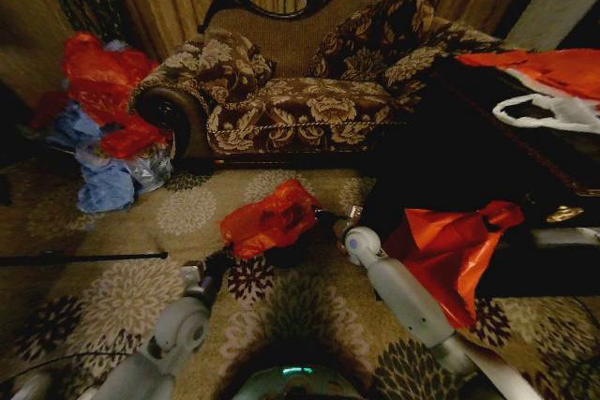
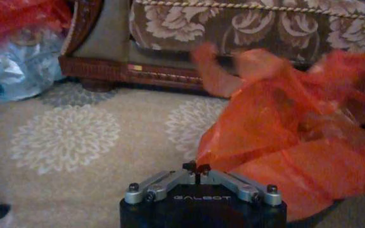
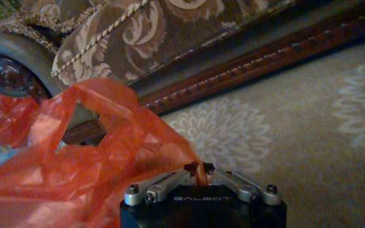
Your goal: Place a garbage bag over the trash bin.
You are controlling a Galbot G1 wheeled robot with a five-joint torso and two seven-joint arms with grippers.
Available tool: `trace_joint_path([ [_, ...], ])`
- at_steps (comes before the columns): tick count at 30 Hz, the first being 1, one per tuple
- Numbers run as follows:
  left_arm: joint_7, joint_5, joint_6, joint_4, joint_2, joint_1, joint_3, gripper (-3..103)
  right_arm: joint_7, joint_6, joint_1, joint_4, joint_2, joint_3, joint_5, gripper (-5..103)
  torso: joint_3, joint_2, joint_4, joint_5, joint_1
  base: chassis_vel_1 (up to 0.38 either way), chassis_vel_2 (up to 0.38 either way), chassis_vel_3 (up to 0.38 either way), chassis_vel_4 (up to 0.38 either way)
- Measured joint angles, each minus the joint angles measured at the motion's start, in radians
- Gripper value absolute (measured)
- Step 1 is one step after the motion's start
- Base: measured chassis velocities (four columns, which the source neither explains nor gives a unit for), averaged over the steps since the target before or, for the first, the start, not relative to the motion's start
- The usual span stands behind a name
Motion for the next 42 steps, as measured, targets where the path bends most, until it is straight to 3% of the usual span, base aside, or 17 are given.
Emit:
trace_joint_path([
  [9, 0.004, 0.023, 0.013, 0.043, -0.043, 0.003, 0.045, 0, -0.012, -0.012, -0.069, -0.017, 0.008, 0.011, -0.033, 0, 0.0, 0.0, 0.0001, 0.0, 0.0, 0.0, 0.0, 0.0, 0.0],
  [19, 0.068, 0.124, -0.051, 0.385, -0.166, -0.181, 0.147, 0, -0.075, -0.001, -0.066, -0.147, 0.056, 0.002, -0.113, 0, 0.0, 0.0, 0.0001, -0.0002, 0.0, 0.0, 0.0, 0.0, 0.0],
  [30, 0.102, 0.222, -0.115, 0.568, -0.226, -0.283, 0.216, 0, -0.168, 0.042, 0.005, -0.335, 0.127, 0.03, -0.194, 0, 0.0, 0.0, 0.0002, -0.0001, 0.0, 0.0, 0.0, 0.0, 0.0],
  [42, 0.107, 0.304, -0.144, 0.685, -0.276, -0.36, 0.259, 0, -0.226, 0.07, 0.014, -0.425, 0.153, 0.039, -0.25, 0, 0.0, 0.0, 0.0, 0.0, 0.0, 0.0, 0.0, 0.0, 0.0],
])
